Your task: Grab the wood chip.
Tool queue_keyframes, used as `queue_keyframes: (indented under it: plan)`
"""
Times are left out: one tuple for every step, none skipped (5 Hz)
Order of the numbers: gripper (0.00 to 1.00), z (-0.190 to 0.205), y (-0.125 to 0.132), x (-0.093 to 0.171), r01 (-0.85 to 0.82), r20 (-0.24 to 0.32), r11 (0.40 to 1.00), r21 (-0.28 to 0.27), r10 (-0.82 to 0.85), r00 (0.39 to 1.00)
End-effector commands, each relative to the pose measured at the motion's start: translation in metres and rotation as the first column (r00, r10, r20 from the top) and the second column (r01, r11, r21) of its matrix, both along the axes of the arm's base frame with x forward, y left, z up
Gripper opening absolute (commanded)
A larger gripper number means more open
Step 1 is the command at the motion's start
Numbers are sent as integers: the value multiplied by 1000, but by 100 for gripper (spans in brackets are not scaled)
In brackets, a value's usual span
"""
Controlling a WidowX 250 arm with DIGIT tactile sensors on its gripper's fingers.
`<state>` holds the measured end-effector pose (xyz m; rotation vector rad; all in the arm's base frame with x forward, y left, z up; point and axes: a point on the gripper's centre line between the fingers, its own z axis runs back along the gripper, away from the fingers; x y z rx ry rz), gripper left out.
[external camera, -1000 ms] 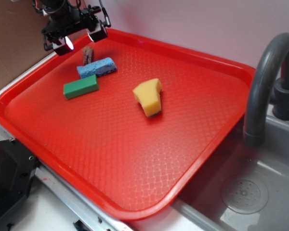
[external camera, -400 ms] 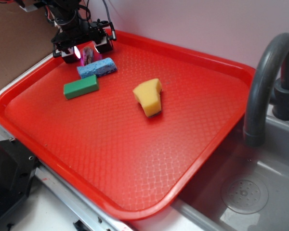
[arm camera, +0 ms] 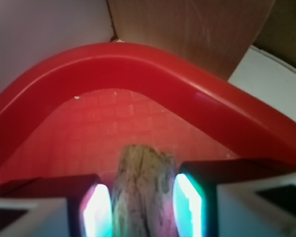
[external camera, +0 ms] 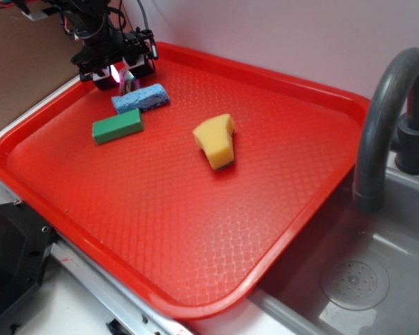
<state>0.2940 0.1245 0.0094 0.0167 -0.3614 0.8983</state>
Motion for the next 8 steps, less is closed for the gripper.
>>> queue_keyframes:
  plan:
    - [0,5,-3,-22,-7,-22,1000,13,7,1000]
    - [0,41,-3,-23,-33,4,999,34,33,999]
    - [0,90,-6,-24,-42,46,991,127,36,998]
    - [0,140,-17,-32,4,85,994,107,-13,996]
    - [0,179,-35,-42,39,59,999,19,-40,997]
    - [0,220,-75,-68,110,50,990,-93,-106,993]
    - [0,247,-112,-102,222,66,962,-158,-214,974]
    - [0,252,-124,-116,270,72,946,-180,-261,963]
